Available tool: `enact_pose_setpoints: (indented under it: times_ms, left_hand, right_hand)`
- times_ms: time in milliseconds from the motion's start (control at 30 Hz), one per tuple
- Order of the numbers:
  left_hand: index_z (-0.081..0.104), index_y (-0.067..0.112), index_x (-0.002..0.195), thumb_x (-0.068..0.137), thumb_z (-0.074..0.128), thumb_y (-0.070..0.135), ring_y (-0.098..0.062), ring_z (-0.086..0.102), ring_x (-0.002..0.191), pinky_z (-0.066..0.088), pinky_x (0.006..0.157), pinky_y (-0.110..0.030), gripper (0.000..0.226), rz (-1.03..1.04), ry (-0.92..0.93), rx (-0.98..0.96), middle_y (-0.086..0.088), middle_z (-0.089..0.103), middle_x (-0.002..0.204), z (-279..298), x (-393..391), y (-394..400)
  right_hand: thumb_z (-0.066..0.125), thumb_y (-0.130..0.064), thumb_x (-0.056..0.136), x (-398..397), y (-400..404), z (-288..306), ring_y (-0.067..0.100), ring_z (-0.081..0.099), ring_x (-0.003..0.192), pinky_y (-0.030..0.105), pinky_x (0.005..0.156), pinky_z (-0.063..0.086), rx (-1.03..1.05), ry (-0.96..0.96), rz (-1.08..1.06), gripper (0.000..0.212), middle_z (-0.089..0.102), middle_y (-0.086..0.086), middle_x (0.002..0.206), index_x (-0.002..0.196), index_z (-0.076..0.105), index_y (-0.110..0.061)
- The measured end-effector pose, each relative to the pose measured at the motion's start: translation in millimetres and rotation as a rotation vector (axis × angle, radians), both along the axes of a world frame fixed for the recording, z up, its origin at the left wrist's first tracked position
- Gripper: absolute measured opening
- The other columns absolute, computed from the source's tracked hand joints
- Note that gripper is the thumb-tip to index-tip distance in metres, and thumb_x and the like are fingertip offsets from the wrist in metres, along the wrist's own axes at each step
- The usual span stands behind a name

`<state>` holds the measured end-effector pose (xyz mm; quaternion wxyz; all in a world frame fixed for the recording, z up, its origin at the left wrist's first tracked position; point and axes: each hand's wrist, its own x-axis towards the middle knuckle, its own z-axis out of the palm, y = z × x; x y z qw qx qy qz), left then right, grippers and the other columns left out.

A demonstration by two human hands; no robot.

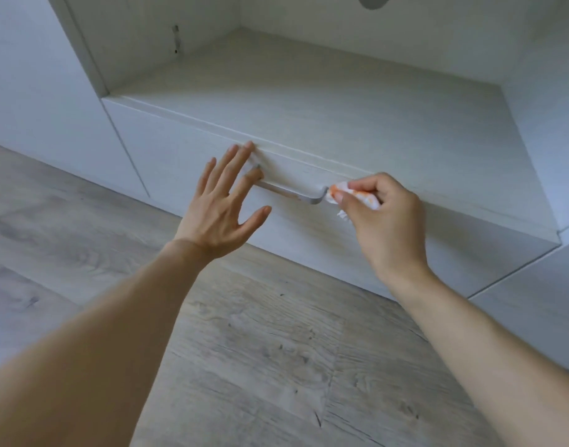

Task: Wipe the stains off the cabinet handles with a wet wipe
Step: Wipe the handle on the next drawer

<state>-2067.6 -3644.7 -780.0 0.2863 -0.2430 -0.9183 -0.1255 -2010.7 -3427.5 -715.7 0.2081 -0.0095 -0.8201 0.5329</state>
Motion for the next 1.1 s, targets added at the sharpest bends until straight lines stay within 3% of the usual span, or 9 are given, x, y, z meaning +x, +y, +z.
enact_pose_setpoints:
  times_ms: [200,533,733,833,867,933,967,1033,1100]
  left_hand:
    - [0.043,0.015,0.123,0.091,0.037,0.053,-0.036,0.023,0.136,0.015,0.114,-0.051,0.050,-0.111,0.151,-0.136,-0.021,0.031,0.147,1.4,-25.2,-15.9]
    - [0.039,0.013,0.116,0.092,0.035,0.054,-0.035,0.024,0.133,0.017,0.110,-0.052,0.047,-0.171,0.388,0.141,-0.017,0.026,0.141,-35.2,-53.8,5.2]
    - [0.038,0.012,0.112,0.085,0.043,0.047,-0.037,0.023,0.132,0.015,0.109,-0.052,0.044,-0.189,0.382,0.294,-0.017,0.025,0.139,-42.4,-54.5,20.5]
    - [0.038,0.013,0.111,0.084,0.044,0.045,-0.037,0.023,0.130,0.013,0.109,-0.049,0.043,-0.202,0.383,0.305,-0.016,0.025,0.139,-41.3,-56.1,20.6]
    - [0.038,0.013,0.111,0.084,0.043,0.046,-0.037,0.023,0.130,0.013,0.109,-0.049,0.043,-0.205,0.381,0.300,-0.016,0.024,0.139,-41.0,-56.3,19.0]
    - [0.039,0.012,0.112,0.085,0.042,0.046,-0.036,0.024,0.131,0.014,0.109,-0.049,0.043,-0.215,0.382,0.275,-0.017,0.024,0.139,-40.2,-56.1,14.6]
    - [0.039,0.012,0.112,0.085,0.042,0.046,-0.036,0.024,0.131,0.014,0.108,-0.048,0.043,-0.221,0.387,0.256,-0.017,0.025,0.139,-39.5,-56.1,12.2]
    - [0.040,0.013,0.113,0.085,0.042,0.046,-0.035,0.025,0.130,0.015,0.108,-0.047,0.043,-0.227,0.399,0.212,-0.018,0.026,0.139,-37.3,-56.9,7.3]
    - [0.040,0.014,0.114,0.085,0.042,0.047,-0.035,0.026,0.130,0.016,0.107,-0.047,0.043,-0.226,0.402,0.183,-0.018,0.027,0.139,-35.8,-57.5,4.1]
  right_hand:
    - [0.073,-0.020,0.081,-3.5,-8.6,-19.0,-0.005,0.064,0.067,0.010,0.064,0.048,-0.172,0.048,-0.135,0.019,0.068,-0.017,0.078,0.070,0.060,-0.028]
    - [0.066,-0.024,0.088,7.2,-24.6,-27.6,-0.007,0.061,0.071,0.005,0.064,0.042,-0.165,0.190,-0.313,0.014,0.066,-0.029,0.072,0.077,0.060,-0.032]
    - [0.071,-0.020,0.083,2.1,-32.3,-29.1,-0.013,0.058,0.069,0.001,0.062,0.039,-0.038,0.069,-0.224,0.014,0.064,-0.028,0.069,0.081,0.061,-0.029]
    - [0.078,-0.021,0.077,-5.2,-39.4,-30.6,-0.002,0.063,0.071,0.022,0.068,0.053,-0.154,0.111,-0.312,0.028,0.066,-0.014,0.077,0.084,0.052,-0.031]
    - [0.078,-0.020,0.076,-6.5,-42.2,-32.0,0.004,0.065,0.072,0.034,0.070,0.055,-0.221,0.125,-0.345,0.028,0.067,-0.011,0.077,0.083,0.052,-0.030]
    - [0.077,-0.016,0.077,-9.1,-50.2,-36.2,0.009,0.065,0.069,0.042,0.070,0.055,-0.289,0.176,-0.422,0.021,0.068,-0.013,0.073,0.078,0.058,-0.026]
    - [0.075,-0.014,0.079,-10.0,-56.1,-39.8,0.004,0.065,0.069,0.038,0.070,0.056,-0.307,0.206,-0.457,0.015,0.068,-0.017,0.070,0.078,0.063,-0.023]
    - [0.068,-0.014,0.085,-10.3,-69.7,-48.1,-0.010,0.063,0.073,0.012,0.070,0.050,-0.310,0.253,-0.501,0.004,0.067,-0.021,0.073,0.089,0.070,-0.012]
    - [0.056,-0.021,0.093,-8.3,-82.8,-54.4,-0.017,0.059,0.076,-0.002,0.070,0.040,-0.288,0.262,-0.511,0.022,0.070,-0.006,0.086,0.103,0.068,-0.005]
